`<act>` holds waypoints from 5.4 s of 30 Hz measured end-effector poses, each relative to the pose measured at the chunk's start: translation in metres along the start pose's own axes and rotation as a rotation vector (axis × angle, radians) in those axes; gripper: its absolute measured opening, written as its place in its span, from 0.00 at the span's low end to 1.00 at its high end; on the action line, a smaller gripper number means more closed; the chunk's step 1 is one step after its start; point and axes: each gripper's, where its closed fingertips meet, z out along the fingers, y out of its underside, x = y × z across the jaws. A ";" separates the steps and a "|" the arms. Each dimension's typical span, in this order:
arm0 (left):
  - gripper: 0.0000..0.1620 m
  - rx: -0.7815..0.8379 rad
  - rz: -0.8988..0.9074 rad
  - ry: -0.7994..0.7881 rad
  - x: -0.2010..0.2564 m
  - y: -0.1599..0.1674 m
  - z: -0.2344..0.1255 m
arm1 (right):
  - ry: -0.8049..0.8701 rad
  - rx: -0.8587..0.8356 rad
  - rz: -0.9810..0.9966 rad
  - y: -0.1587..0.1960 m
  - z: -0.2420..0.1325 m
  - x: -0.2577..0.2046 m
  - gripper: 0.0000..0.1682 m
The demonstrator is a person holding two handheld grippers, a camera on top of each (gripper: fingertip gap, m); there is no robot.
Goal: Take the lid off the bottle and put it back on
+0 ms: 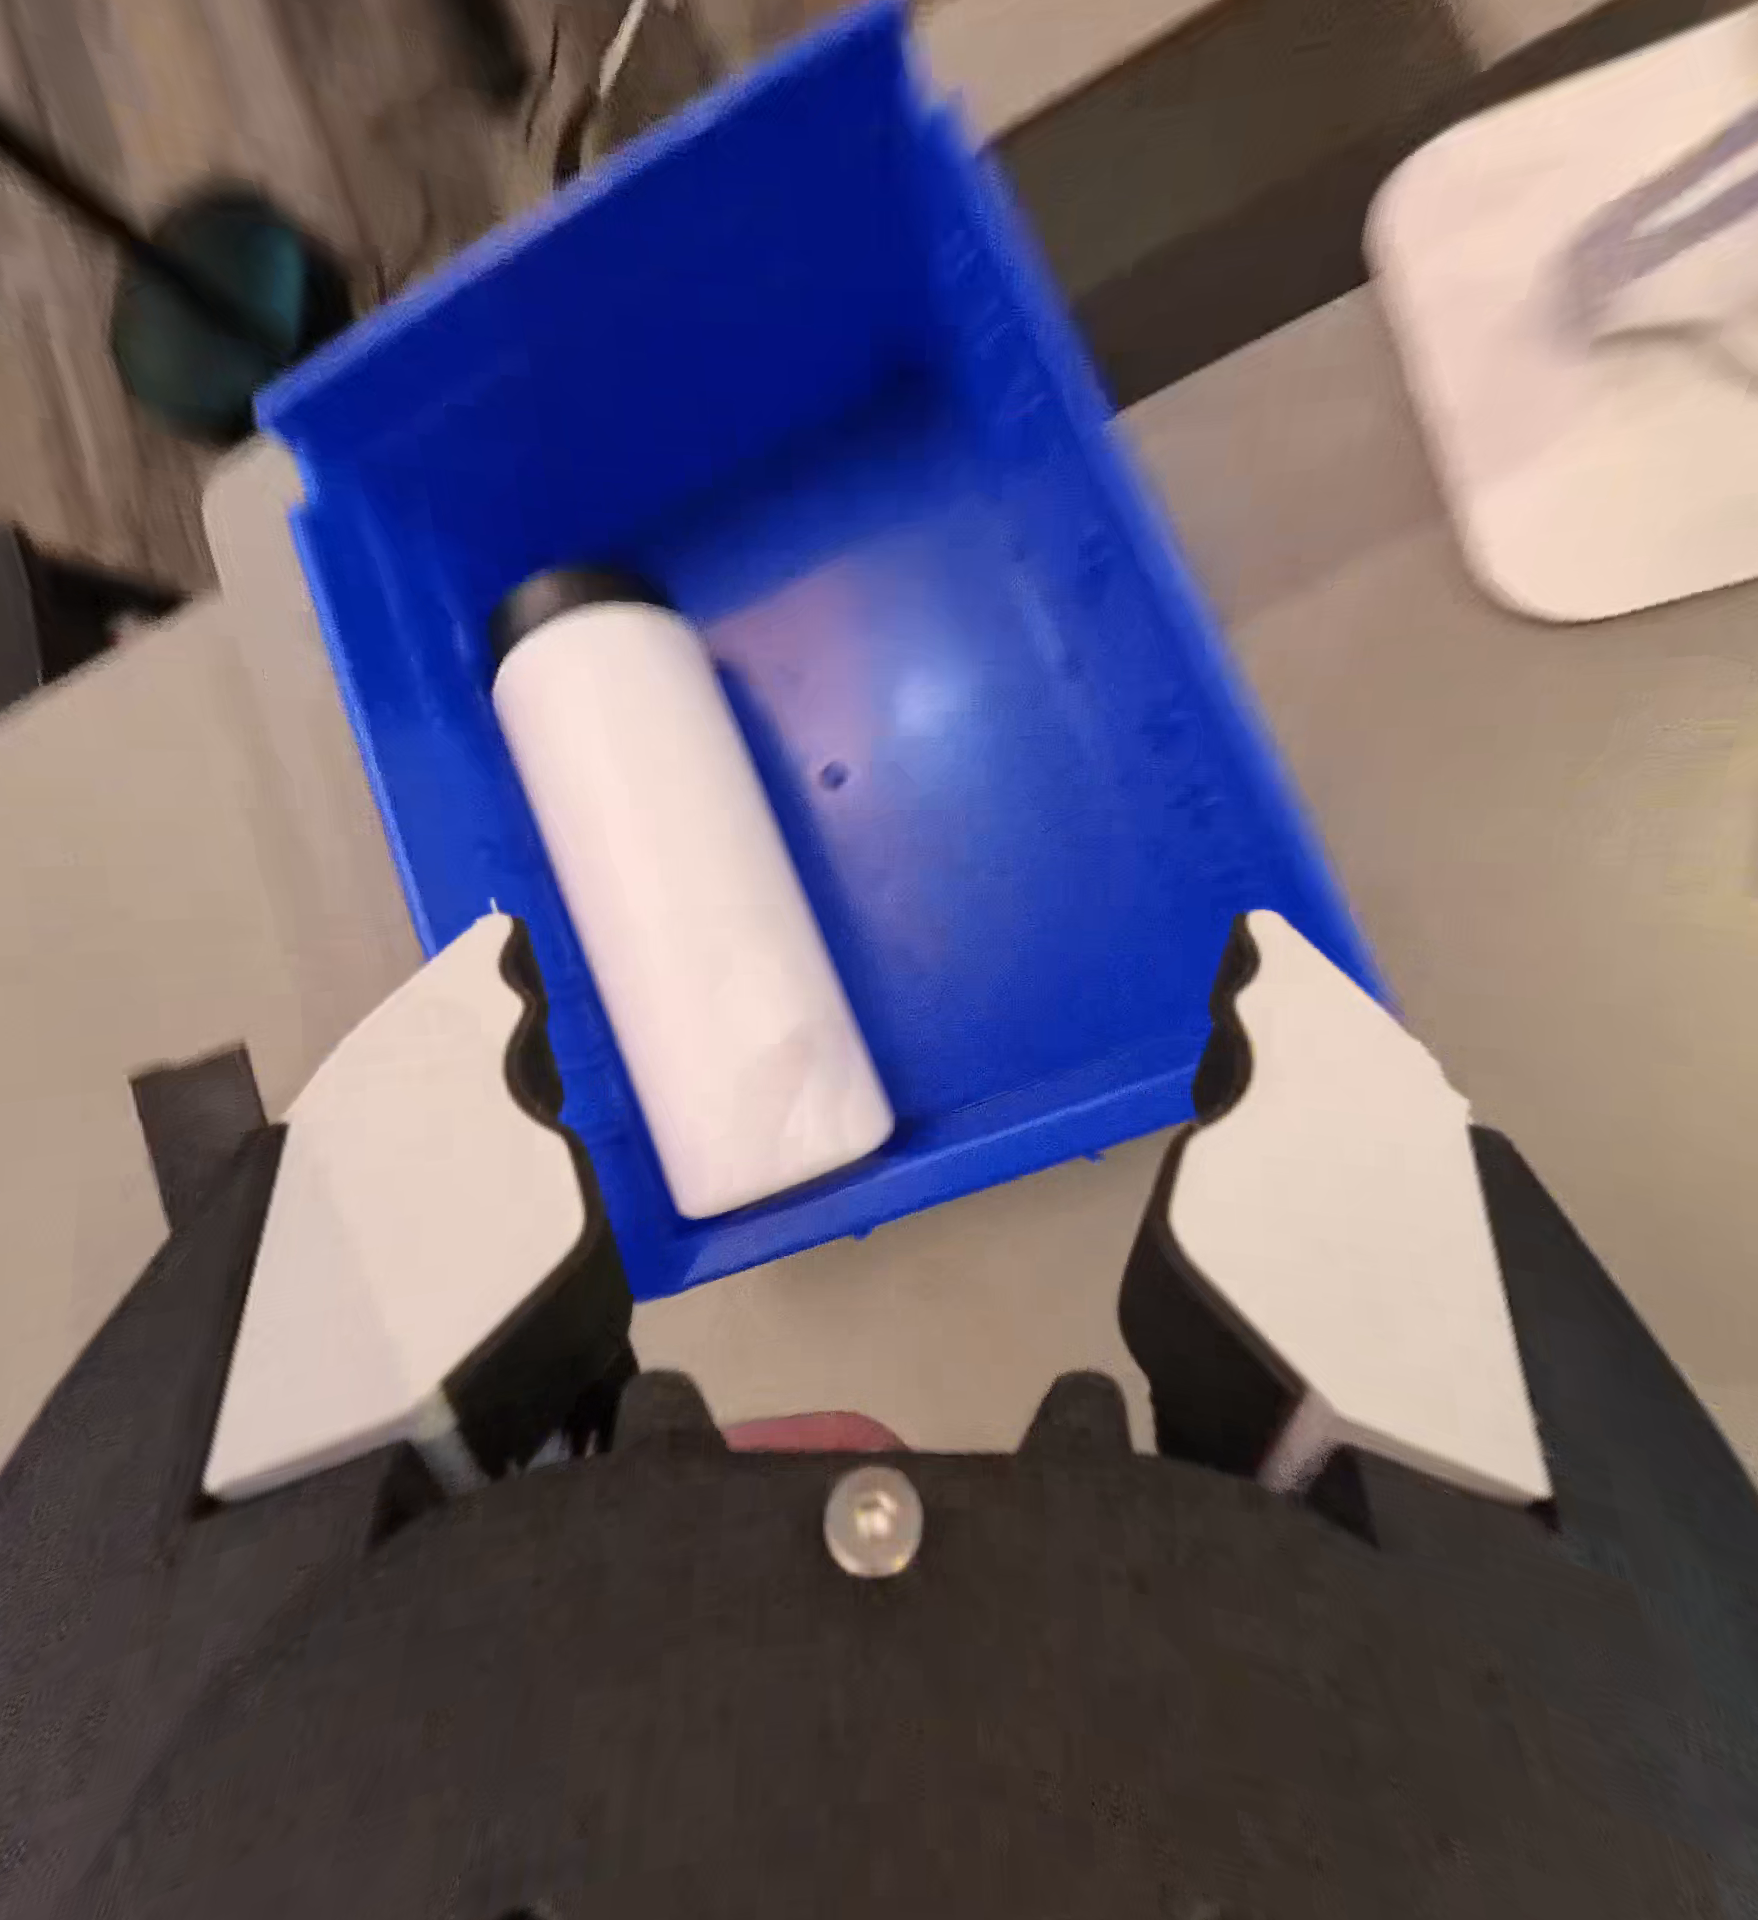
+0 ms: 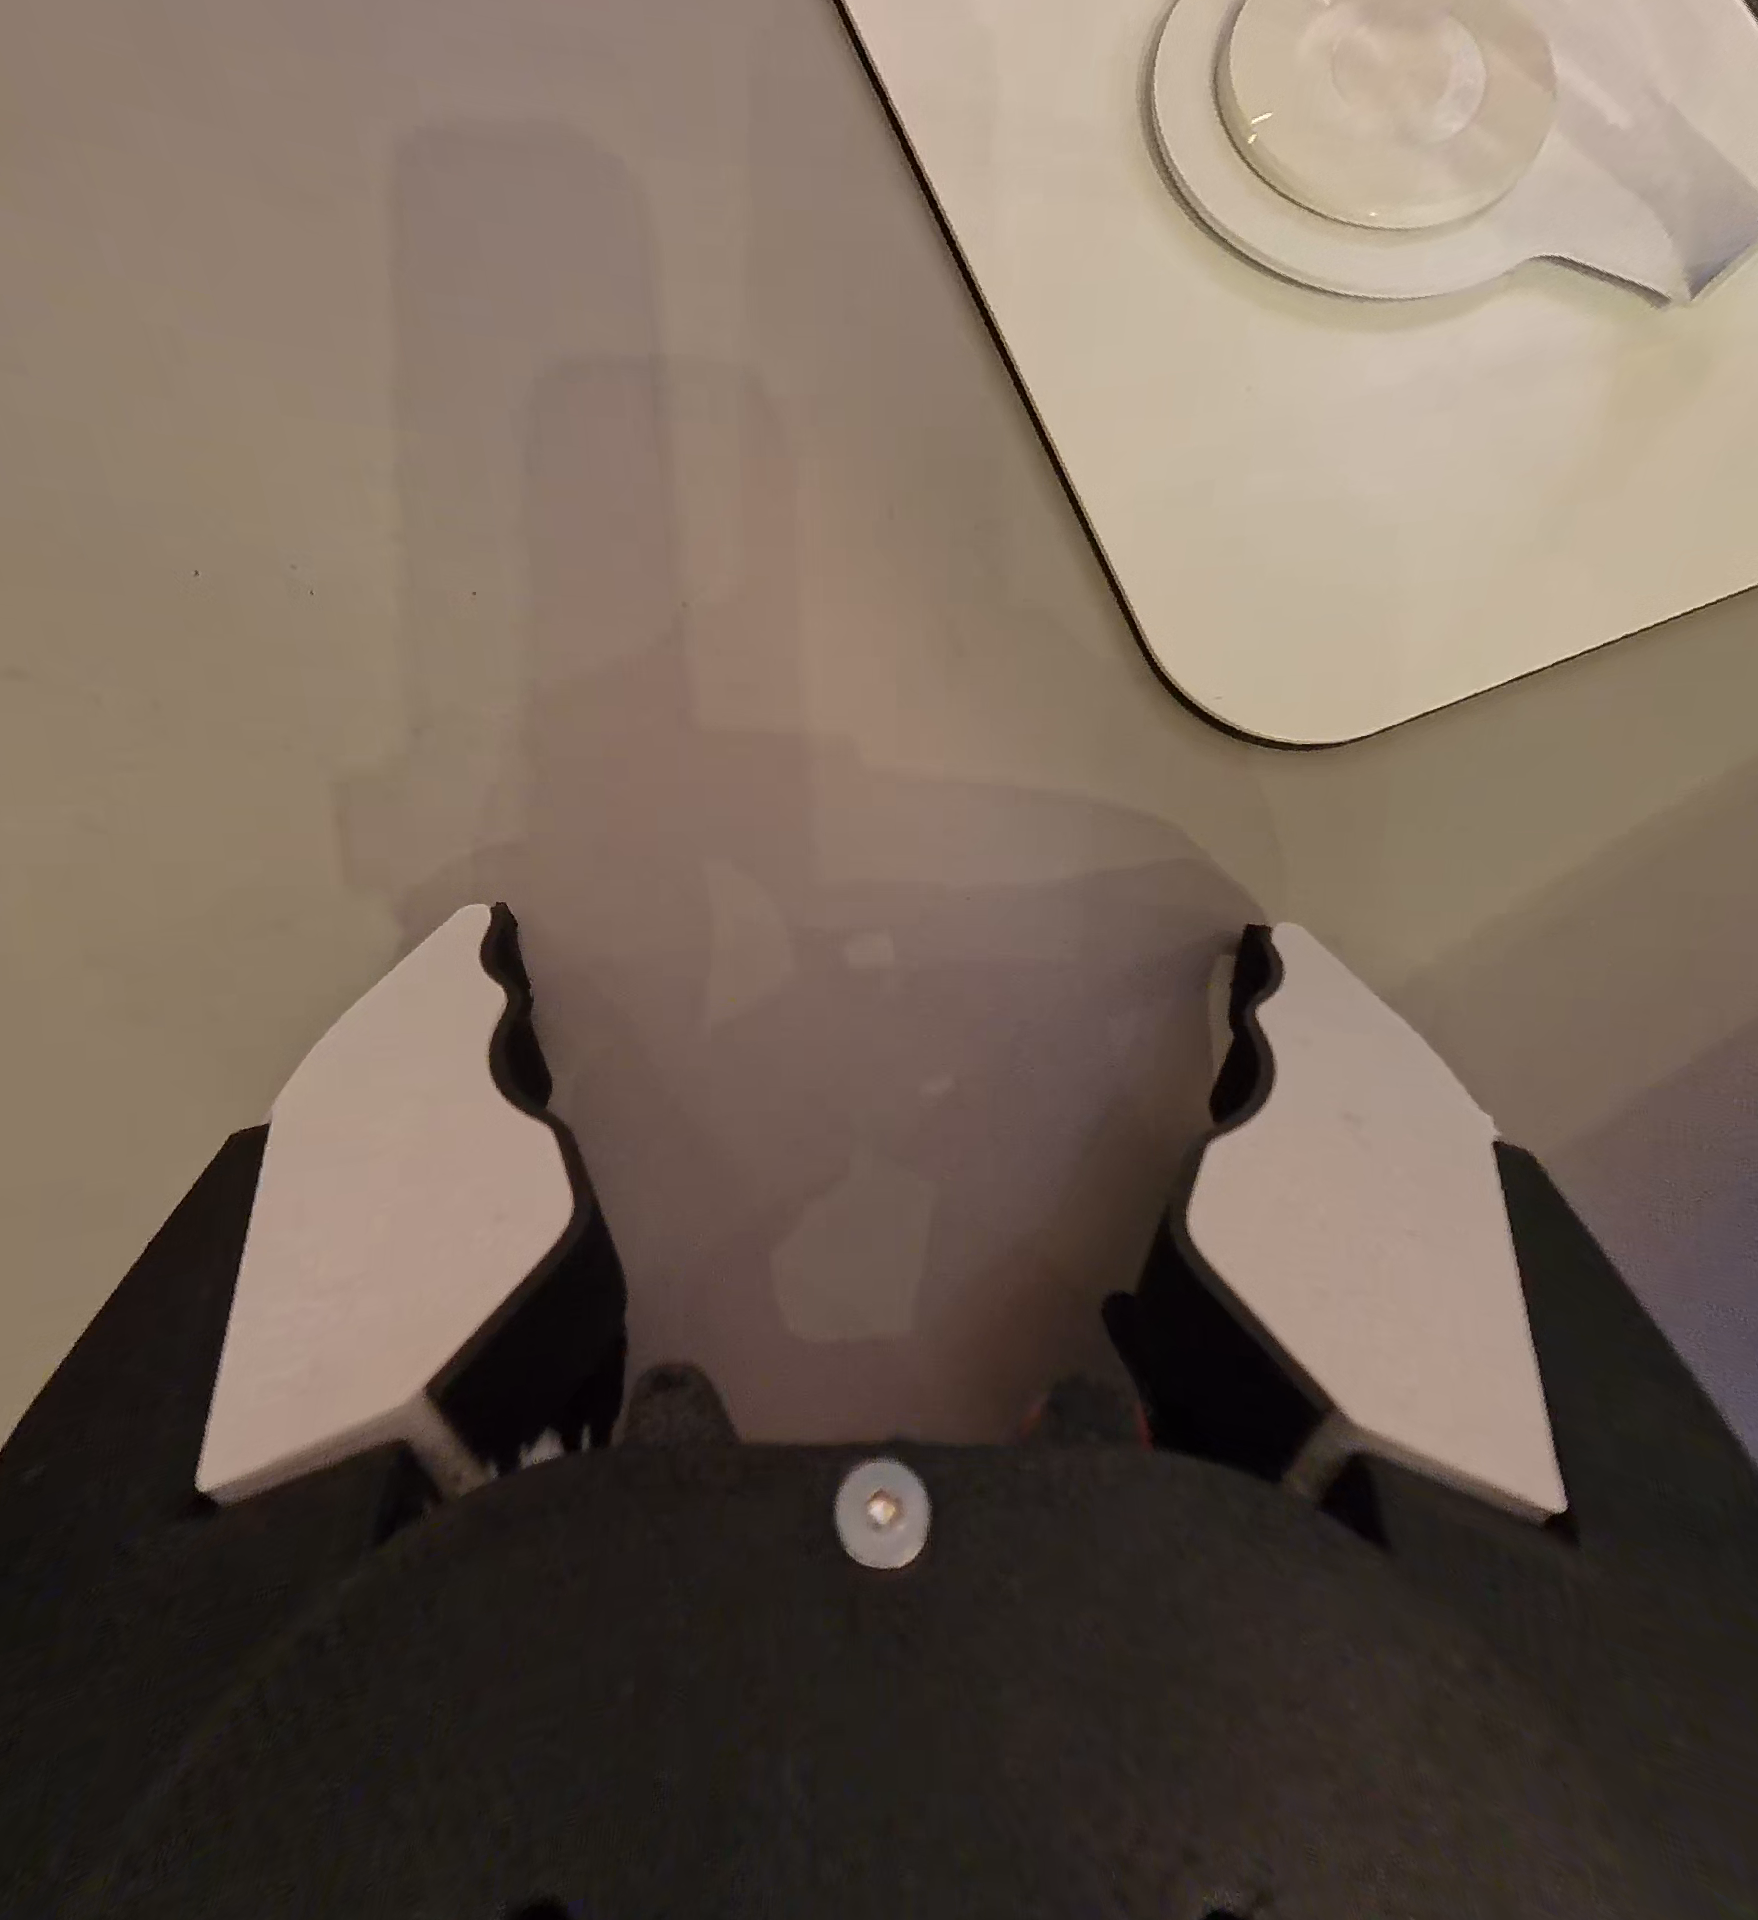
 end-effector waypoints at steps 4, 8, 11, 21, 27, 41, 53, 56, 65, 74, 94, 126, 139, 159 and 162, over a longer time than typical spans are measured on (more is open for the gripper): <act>0.74 -0.228 -0.077 -0.030 -0.035 0.034 0.056 | 0.001 0.001 0.002 0.000 0.000 0.000 0.74; 0.70 -0.347 -0.071 -0.090 -0.053 0.054 0.088 | 0.002 0.003 0.005 -0.001 0.000 0.001 0.73; 0.70 -0.385 -0.101 -0.049 -0.047 0.057 0.101 | 0.002 0.004 0.005 -0.001 0.000 0.001 0.73; 0.63 -0.608 -0.030 -0.050 -0.042 0.073 0.130 | 0.003 0.004 0.005 -0.001 0.000 0.001 0.73; 0.58 -0.557 -0.001 -0.012 -0.045 0.064 0.135 | 0.004 0.005 0.007 -0.001 0.000 0.002 0.73; 0.54 0.022 -0.062 0.028 -0.033 0.024 0.052 | 0.000 0.007 -0.001 -0.001 -0.001 0.001 0.71; 0.54 0.839 0.073 0.529 0.167 -0.039 -0.081 | -0.066 0.270 -0.022 -0.051 -0.042 -0.020 0.68; 0.54 0.891 0.112 0.661 0.229 -0.047 -0.086 | -0.189 0.468 0.010 -0.095 -0.083 -0.045 0.67; 0.54 0.861 0.273 0.874 0.365 -0.050 -0.065 | -0.395 0.733 0.015 -0.170 -0.143 -0.088 0.74; 0.57 0.814 0.341 0.945 0.397 -0.041 -0.057 | -0.440 0.705 -0.023 -0.155 -0.135 -0.091 0.56; 0.61 0.707 0.476 0.987 0.421 -0.020 -0.047 | -0.450 0.668 -0.117 -0.129 -0.114 -0.113 0.55; 0.59 0.743 0.516 0.949 0.430 -0.021 -0.046 | -0.328 -0.325 -0.140 -0.115 -0.159 -0.101 0.48; 0.59 0.741 0.519 0.954 0.431 -0.021 -0.046 | -0.262 -0.509 -0.082 -0.114 -0.154 -0.101 0.45; 0.55 0.736 0.518 0.942 0.431 -0.023 -0.043 | -0.443 -0.578 -0.517 -0.115 -0.153 -0.100 0.43; 0.55 0.735 0.520 0.950 0.431 -0.024 -0.043 | -0.506 -0.589 -0.655 -0.114 -0.154 -0.100 0.43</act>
